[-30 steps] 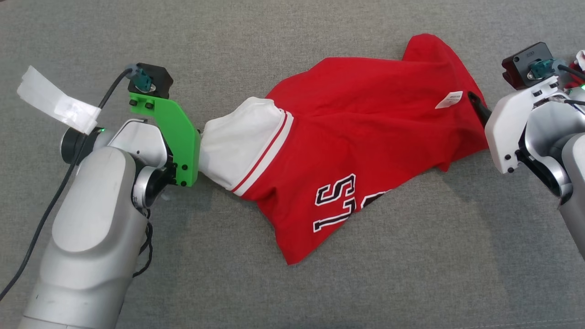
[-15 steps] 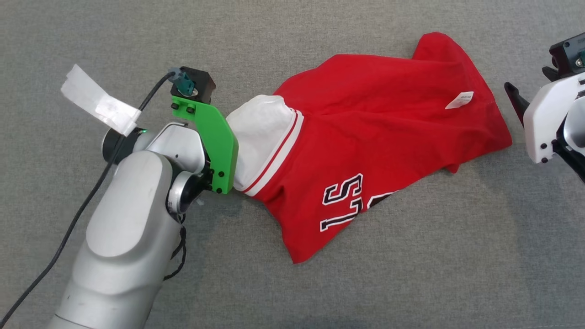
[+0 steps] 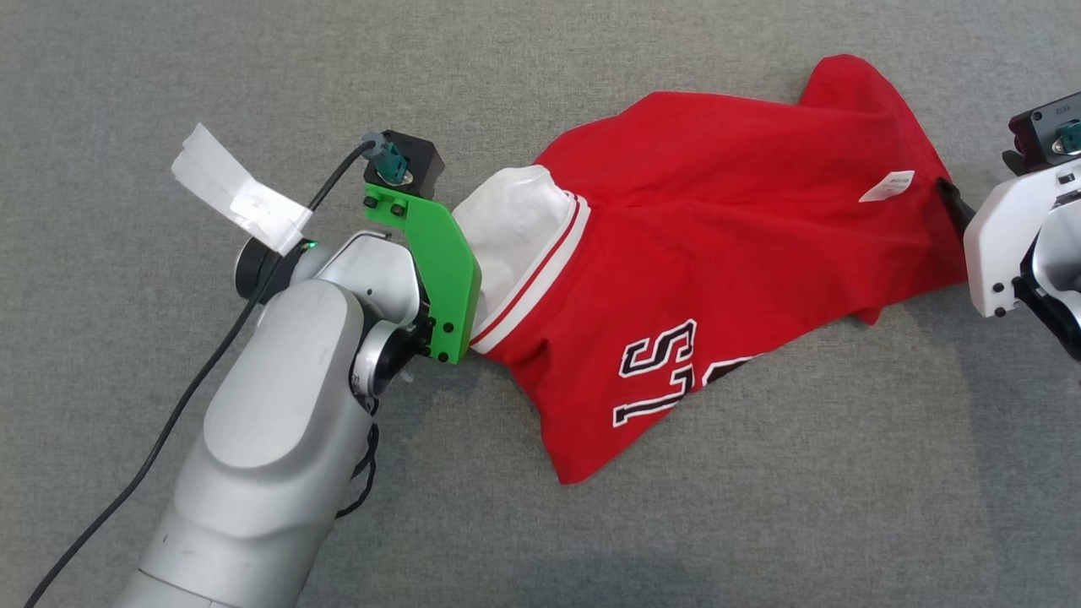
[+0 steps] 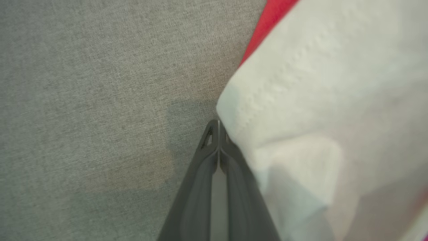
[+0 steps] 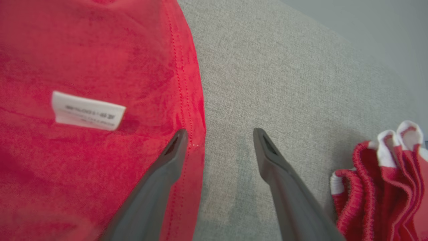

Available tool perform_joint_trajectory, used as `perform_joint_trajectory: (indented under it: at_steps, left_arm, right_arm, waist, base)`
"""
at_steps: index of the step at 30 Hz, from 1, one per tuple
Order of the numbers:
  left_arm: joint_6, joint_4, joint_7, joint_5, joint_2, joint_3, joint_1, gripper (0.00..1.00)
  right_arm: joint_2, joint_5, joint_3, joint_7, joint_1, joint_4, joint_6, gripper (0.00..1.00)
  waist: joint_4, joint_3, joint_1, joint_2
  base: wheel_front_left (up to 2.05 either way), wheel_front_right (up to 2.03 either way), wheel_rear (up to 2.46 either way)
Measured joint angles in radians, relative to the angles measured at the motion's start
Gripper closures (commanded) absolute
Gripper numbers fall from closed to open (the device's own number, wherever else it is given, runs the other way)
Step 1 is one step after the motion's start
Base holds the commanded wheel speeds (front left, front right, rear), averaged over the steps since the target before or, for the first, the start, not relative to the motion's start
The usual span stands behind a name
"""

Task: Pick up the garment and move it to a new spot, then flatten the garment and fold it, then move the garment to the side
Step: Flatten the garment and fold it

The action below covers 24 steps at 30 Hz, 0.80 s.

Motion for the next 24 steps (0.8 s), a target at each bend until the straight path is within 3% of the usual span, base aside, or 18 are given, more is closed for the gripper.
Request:
perform_joint_trajectory:
  at_steps: [4, 5, 6, 9, 11, 12, 16, 17, 20, 24]
  left_arm:
    - [0.0, 0.006, -0.006, -0.004, -0.005, -0.004, -0.012, 1.0]
    - [0.0, 0.007, -0.006, -0.005, -0.006, -0.005, -0.014, 1.0]
    - [0.0, 0.009, -0.008, -0.006, -0.006, -0.006, -0.016, 1.0]
    - [0.0, 0.011, -0.008, -0.008, -0.007, -0.007, -0.022, 1.0]
    - [0.0, 0.012, -0.009, -0.01, -0.007, -0.008, -0.025, 1.0]
    - [0.0, 0.013, -0.01, -0.011, -0.007, -0.008, -0.026, 1.0]
    - [0.005, 0.019, -0.017, -0.012, -0.01, -0.011, -0.029, 1.0]
    - [0.009, 0.02, -0.02, -0.011, -0.01, -0.011, -0.029, 1.0]
    - [0.022, 0.028, -0.037, -0.01, -0.008, -0.006, -0.029, 1.0]
    - [0.05, 0.032, -0.102, -0.009, -0.002, 0.02, -0.029, 1.0]
  right_arm:
    - [0.002, 0.016, 0.02, -0.002, -0.024, 0.043, 0.0, 0.0]
    - [0.004, 0.022, 0.027, 0.0, -0.031, 0.052, 0.0, 0.21]
    - [0.006, 0.027, 0.031, 0.004, -0.038, 0.059, 0.0, 0.36]
    - [0.011, 0.052, 0.048, 0.021, -0.053, 0.074, 0.0, 0.34]
    - [0.011, 0.068, 0.051, 0.036, -0.058, 0.083, 0.0, 0.51]
    - [0.011, 0.073, 0.051, 0.045, -0.061, 0.086, 0.0, 0.55]
    - [0.013, 0.091, 0.041, 0.083, -0.058, 0.092, 0.001, 0.53]
    - [0.013, 0.092, 0.04, 0.088, -0.056, 0.092, 0.001, 0.58]
    - [0.015, 0.097, 0.035, 0.095, -0.048, 0.086, 0.001, 0.98]
    - [0.028, 0.111, 0.014, 0.058, -0.037, 0.074, 0.0, 1.0]
  waist:
    - [0.007, 0.012, 0.0, 0.0]
    - [0.009, 0.015, 0.0, 0.0]
    - [0.011, 0.019, 0.0, 0.0]
    - [0.015, 0.029, -0.0001, 0.0]
    - [0.018, 0.035, 0.0, 0.0]
    - [0.019, 0.037, -0.0001, 0.0]
    - [0.024, 0.042, -0.0001, 0.0]
    - [0.024, 0.042, 0.0, 0.0]
    - [0.022, 0.039, -0.0001, 0.0]
    - [0.017, 0.031, 0.0, 0.0]
  base:
    - [0.0, 0.0, 0.0]
    - [0.0, 0.0, 0.0]
    - [0.0, 0.0, 0.0]
    - [0.0, 0.0, 0.0]
    - [0.0, 0.0, 0.0]
    - [0.0, 0.0, 0.0]
    - [0.0, 0.0, 0.0]
    - [0.0, 0.0, 0.0]
    - [0.0, 0.0, 0.0]
    - [0.0, 0.0, 0.0]
